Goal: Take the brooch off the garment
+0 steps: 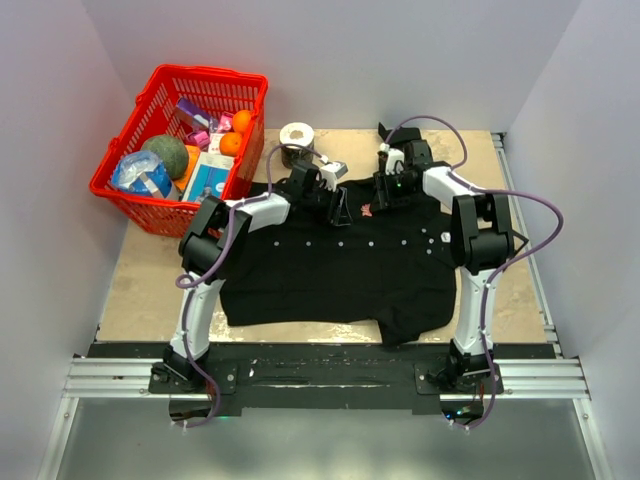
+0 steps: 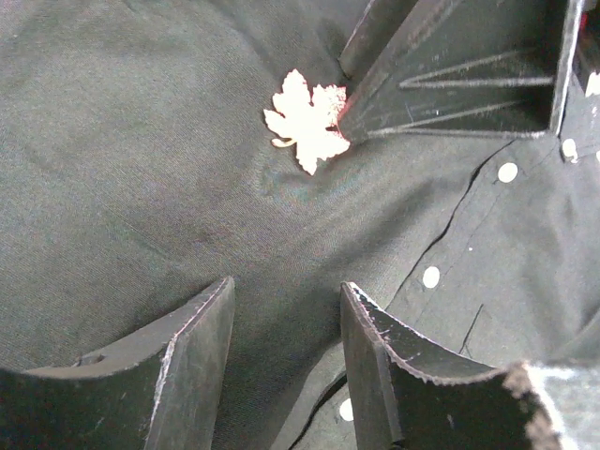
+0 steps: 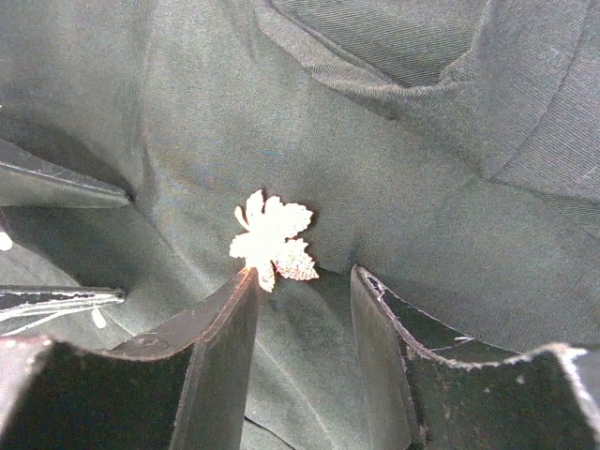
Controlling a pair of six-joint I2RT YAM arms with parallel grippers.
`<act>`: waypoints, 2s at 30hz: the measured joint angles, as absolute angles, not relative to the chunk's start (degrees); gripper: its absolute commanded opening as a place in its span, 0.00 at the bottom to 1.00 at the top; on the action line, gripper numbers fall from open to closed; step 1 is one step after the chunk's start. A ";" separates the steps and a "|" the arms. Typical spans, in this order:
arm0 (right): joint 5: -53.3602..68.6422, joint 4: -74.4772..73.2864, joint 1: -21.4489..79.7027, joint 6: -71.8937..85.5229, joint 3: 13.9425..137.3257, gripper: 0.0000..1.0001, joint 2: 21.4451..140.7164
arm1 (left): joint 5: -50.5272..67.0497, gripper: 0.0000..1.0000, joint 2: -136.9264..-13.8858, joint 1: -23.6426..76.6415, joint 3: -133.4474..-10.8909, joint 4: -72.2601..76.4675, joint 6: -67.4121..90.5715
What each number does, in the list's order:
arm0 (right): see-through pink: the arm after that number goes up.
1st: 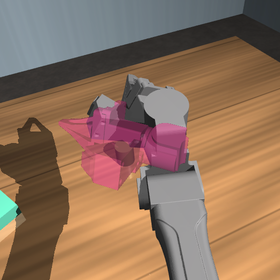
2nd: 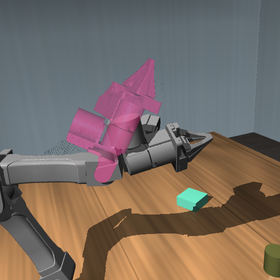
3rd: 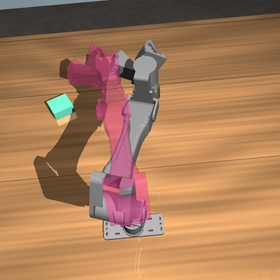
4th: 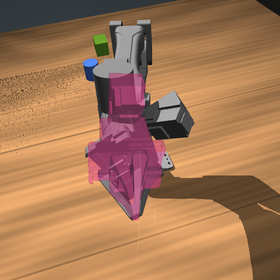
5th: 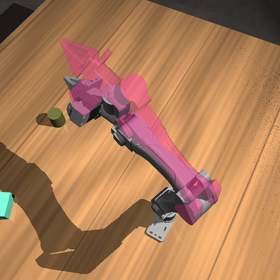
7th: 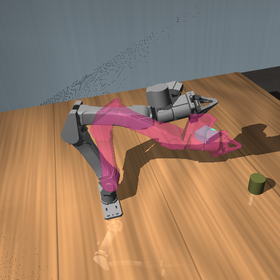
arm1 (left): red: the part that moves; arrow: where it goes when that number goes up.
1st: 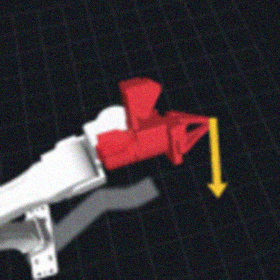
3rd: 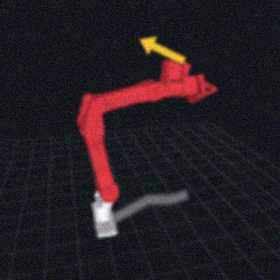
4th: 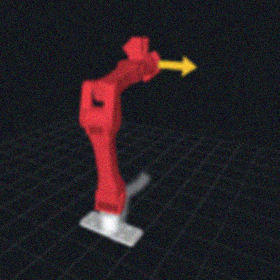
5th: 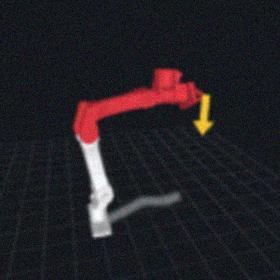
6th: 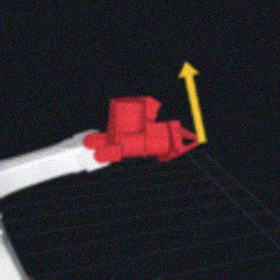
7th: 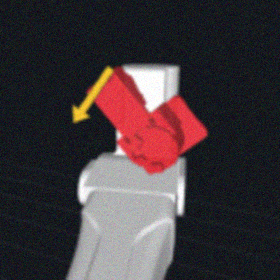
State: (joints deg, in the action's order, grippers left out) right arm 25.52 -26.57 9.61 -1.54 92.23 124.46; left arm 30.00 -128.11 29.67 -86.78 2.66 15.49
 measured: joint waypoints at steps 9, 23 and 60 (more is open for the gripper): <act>26.96 -27.18 9.61 -2.00 93.89 0.48 125.64 | 29.61 0.54 -127.90 29.67 -86.78 1.78 14.15; 28.18 -31.42 9.63 -3.49 97.76 0.44 125.40 | 29.15 0.54 -127.90 29.69 -87.44 0.54 12.99; 34.70 -36.45 9.43 -4.69 101.36 0.35 130.13 | 28.91 0.55 -127.90 29.43 -87.99 -0.56 12.40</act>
State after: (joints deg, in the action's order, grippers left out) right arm 34.70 -36.45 9.43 -4.69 101.36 130.13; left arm 28.91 -127.90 29.43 -87.99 -0.56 12.40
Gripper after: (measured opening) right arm 0.355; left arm 0.542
